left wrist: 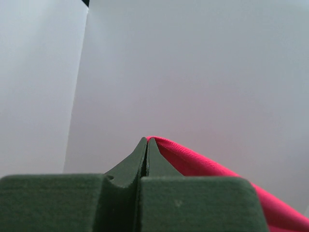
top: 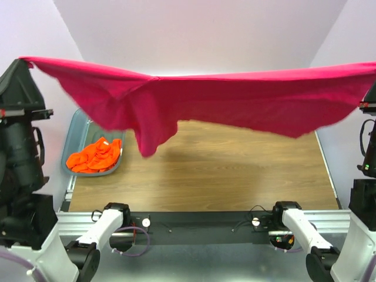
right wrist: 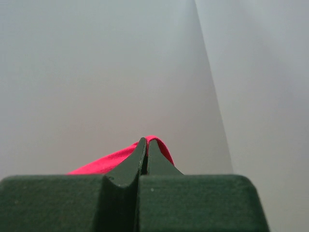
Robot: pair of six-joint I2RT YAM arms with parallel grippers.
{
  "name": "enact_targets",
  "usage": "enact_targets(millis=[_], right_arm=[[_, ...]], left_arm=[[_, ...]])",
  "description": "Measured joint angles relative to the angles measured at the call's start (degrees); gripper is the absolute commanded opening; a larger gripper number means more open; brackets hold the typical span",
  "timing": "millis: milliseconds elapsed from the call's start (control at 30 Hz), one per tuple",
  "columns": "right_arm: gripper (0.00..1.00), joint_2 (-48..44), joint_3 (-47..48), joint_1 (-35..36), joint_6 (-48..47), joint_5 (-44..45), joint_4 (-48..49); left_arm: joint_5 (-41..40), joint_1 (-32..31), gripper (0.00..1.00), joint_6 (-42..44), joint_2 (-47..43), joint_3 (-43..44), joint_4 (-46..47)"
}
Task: Fold and stack the t-shirts
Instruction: Flatten the tshirt out
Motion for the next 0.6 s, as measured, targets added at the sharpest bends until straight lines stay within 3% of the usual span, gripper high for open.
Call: enact_targets(millis=[300, 600], right_arm=[[0.01, -0.5, -4.4, 0.8, -3.9, 2.3, -0.7], [0.01, 5.4, -13.9, 0.9, -6.0, 5.5, -0.7]], left_arm=[[0.6, 0.0, 0.0, 1.1, 1.7, -3.0, 1.2], [2.6, 0.0, 0.01, 2.0, 16.5, -17.4, 5.7]])
